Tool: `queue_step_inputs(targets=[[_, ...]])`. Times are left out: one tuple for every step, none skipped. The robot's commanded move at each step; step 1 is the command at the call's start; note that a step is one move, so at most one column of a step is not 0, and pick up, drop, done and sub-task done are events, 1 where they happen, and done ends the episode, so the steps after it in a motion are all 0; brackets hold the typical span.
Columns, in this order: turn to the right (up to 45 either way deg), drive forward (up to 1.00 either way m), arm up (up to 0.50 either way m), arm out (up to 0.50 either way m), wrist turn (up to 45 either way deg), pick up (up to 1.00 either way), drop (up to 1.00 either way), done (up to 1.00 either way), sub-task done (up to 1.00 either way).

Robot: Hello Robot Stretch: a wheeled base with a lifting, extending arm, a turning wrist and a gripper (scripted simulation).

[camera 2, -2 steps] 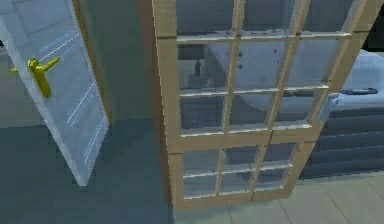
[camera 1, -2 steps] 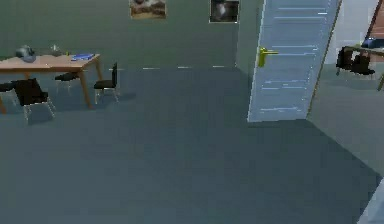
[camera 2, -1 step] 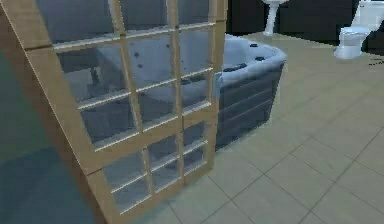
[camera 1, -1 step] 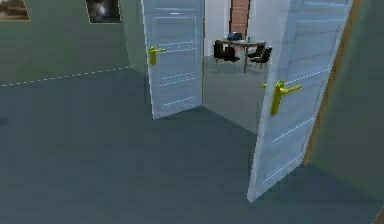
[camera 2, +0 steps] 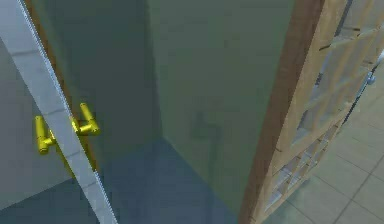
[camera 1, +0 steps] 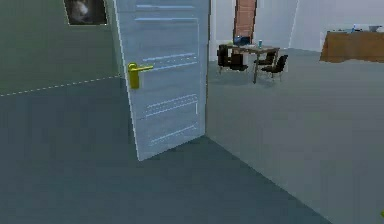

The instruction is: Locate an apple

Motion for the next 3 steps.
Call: queue_step_inputs(targets=[[-9.0,0.0,0.0,0.0,0.0,0.0,0.0,0.0,0.0],[0.0,0.6,0.0,0.0,0.0,0.0,0.0,0.0,0.0],[45.0,0.0,0.0,0.0,0.0,0.0,0.0,0.0,0.0]])
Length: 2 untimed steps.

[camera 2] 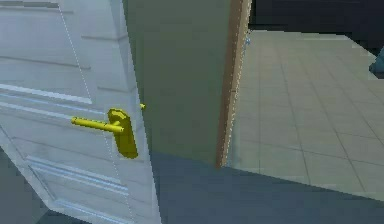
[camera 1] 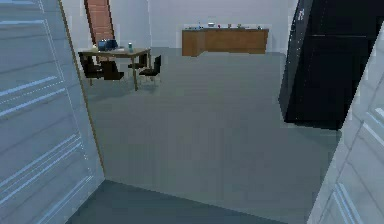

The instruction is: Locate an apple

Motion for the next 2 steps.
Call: queue_step_inputs(targets=[[12.0,0.0,0.0,0.0,0.0,0.0,0.0,0.0,0.0],[0.0,1.0,0.0,0.0,0.0,0.0,0.0,0.0,0.0]])
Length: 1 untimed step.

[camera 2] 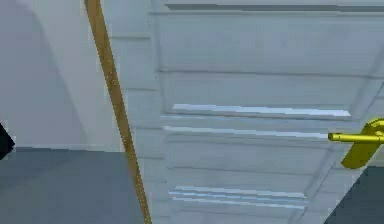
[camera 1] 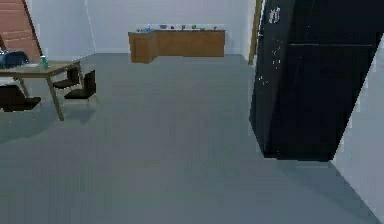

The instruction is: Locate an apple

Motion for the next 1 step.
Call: queue_step_inputs(targets=[[0.0,1.0,0.0,0.0,0.0,0.0,0.0,0.0,0.0]])
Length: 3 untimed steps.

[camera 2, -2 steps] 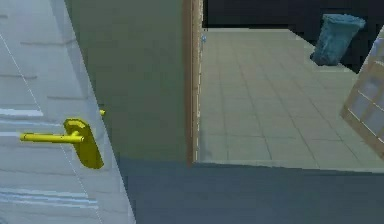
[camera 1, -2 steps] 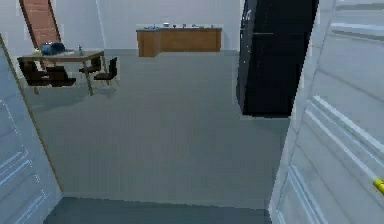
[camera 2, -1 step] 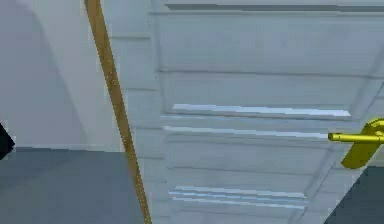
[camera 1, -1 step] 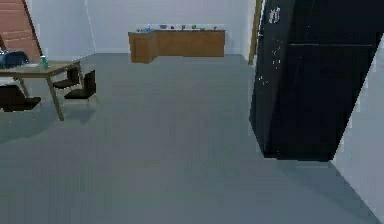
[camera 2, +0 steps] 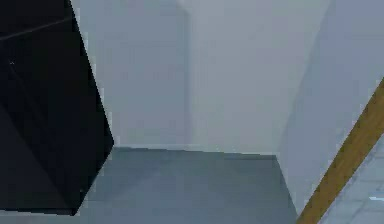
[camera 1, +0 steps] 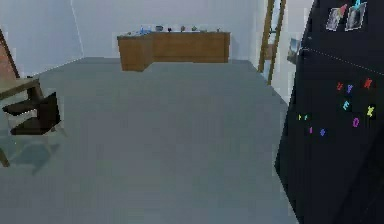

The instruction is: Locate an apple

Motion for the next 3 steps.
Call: queue_step_inputs(targets=[[0.0,1.0,0.0,0.0,0.0,0.0,0.0,0.0,0.0],[0.0,1.0,0.0,0.0,0.0,0.0,0.0,0.0,0.0],[0.0,1.0,0.0,0.0,0.0,0.0,0.0,0.0,0.0]])
